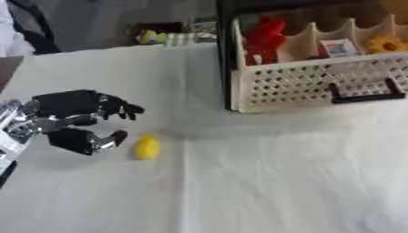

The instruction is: Pick up objects from table and place into drawer.

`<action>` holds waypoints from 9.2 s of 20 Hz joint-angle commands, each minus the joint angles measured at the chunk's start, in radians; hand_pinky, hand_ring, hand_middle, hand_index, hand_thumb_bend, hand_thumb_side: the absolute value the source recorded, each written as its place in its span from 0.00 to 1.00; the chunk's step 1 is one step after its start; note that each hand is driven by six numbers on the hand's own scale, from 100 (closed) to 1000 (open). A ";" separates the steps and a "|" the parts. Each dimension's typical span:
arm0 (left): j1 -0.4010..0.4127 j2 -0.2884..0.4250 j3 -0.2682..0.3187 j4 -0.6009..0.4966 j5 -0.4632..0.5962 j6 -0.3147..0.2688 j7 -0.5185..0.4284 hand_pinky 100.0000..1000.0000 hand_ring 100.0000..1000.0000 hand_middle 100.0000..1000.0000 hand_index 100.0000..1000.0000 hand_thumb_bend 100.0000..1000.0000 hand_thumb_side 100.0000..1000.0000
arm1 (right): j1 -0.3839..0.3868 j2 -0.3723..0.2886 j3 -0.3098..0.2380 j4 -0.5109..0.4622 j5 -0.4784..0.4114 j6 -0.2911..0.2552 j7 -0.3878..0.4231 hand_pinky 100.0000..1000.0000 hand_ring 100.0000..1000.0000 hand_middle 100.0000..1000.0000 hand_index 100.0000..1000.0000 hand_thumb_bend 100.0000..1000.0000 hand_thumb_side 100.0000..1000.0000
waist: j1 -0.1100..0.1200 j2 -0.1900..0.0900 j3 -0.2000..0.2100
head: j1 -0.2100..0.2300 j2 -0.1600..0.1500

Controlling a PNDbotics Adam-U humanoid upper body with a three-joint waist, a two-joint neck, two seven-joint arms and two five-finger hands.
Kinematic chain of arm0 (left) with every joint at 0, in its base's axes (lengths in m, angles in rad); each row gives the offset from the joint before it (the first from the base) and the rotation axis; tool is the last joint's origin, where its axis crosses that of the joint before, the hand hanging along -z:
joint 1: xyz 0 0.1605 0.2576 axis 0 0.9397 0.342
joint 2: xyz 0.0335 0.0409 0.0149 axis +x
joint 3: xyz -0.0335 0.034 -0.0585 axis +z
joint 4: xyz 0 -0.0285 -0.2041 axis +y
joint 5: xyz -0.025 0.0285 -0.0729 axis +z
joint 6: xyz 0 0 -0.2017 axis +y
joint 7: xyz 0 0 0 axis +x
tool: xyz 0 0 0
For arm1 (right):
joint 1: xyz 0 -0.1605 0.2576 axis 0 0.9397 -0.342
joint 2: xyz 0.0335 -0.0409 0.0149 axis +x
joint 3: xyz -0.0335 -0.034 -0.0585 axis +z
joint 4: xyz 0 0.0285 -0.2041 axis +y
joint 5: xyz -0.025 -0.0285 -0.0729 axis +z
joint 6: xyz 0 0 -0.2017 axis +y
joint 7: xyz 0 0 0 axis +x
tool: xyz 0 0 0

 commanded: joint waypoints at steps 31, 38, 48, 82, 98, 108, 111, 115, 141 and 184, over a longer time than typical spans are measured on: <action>-0.012 -0.025 -0.054 0.023 -0.294 -0.135 0.063 0.56 0.76 0.77 1.00 0.17 1.00 | -0.016 0.008 -0.022 -0.014 -0.003 0.023 0.002 0.41 0.55 0.11 0.44 0.02 1.00 | -0.006 -0.016 -0.003 | 0.007 -0.009; -0.024 -0.045 -0.051 0.063 -0.326 -0.125 0.100 0.55 0.75 0.77 1.00 0.12 1.00 | -0.013 0.012 -0.023 -0.014 -0.001 0.026 0.008 0.41 0.55 0.11 0.44 0.01 1.00 | -0.008 -0.015 -0.004 | 0.008 -0.009; -0.060 -0.048 -0.047 0.033 -0.278 -0.115 0.107 0.59 0.79 0.85 1.00 0.11 1.00 | -0.014 0.018 -0.023 -0.014 -0.003 0.037 0.015 0.41 0.55 0.11 0.44 0.01 1.00 | -0.002 -0.018 -0.004 | 0.010 -0.014; -0.065 -0.099 -0.054 0.145 -0.306 -0.097 0.118 0.13 0.37 0.46 0.98 0.00 0.81 | -0.012 0.033 -0.039 -0.014 0.002 0.053 0.009 0.42 0.55 0.11 0.43 0.00 1.00 | -0.005 -0.010 -0.010 | 0.015 -0.015; -0.056 -0.097 -0.053 0.156 -0.166 -0.060 -0.017 0.00 0.38 0.49 0.87 0.00 0.63 | -0.013 0.038 -0.046 -0.014 -0.003 0.054 -0.008 0.42 0.55 0.11 0.42 0.00 1.00 | -0.013 -0.012 -0.010 | 0.015 -0.009; -0.052 -0.096 -0.048 0.151 -0.102 -0.005 -0.017 0.00 0.34 0.49 0.55 0.00 0.39 | -0.013 0.041 -0.048 -0.014 -0.006 0.055 -0.016 0.42 0.55 0.11 0.42 0.00 1.00 | -0.014 -0.016 -0.010 | 0.013 -0.008; -0.051 -0.095 -0.051 0.149 -0.084 0.009 -0.024 0.00 0.36 0.50 0.56 0.00 0.46 | -0.013 0.042 -0.049 -0.014 -0.007 0.055 -0.017 0.42 0.55 0.10 0.42 0.00 1.00 | -0.015 -0.017 -0.011 | 0.013 -0.007; -0.049 -0.098 -0.046 0.124 -0.053 0.012 -0.026 0.12 0.48 0.57 0.76 0.00 0.84 | -0.011 0.044 -0.048 -0.014 -0.008 0.057 -0.014 0.42 0.55 0.10 0.42 0.00 1.00 | -0.017 -0.016 -0.010 | 0.013 -0.005; -0.010 0.030 0.023 -0.058 -0.030 -0.080 -0.148 0.45 0.66 0.76 1.00 0.10 1.00 | -0.002 0.048 -0.050 -0.014 -0.010 0.069 -0.026 0.41 0.54 0.10 0.41 0.00 1.00 | -0.016 -0.037 0.008 | -0.001 0.016; 0.035 0.004 -0.009 0.034 -0.143 -0.140 -0.016 0.39 0.55 0.58 1.00 0.12 1.00 | 0.006 0.064 -0.067 -0.014 -0.004 0.087 -0.026 0.41 0.54 0.10 0.40 0.00 1.00 | -0.015 -0.023 0.006 | -0.012 -0.006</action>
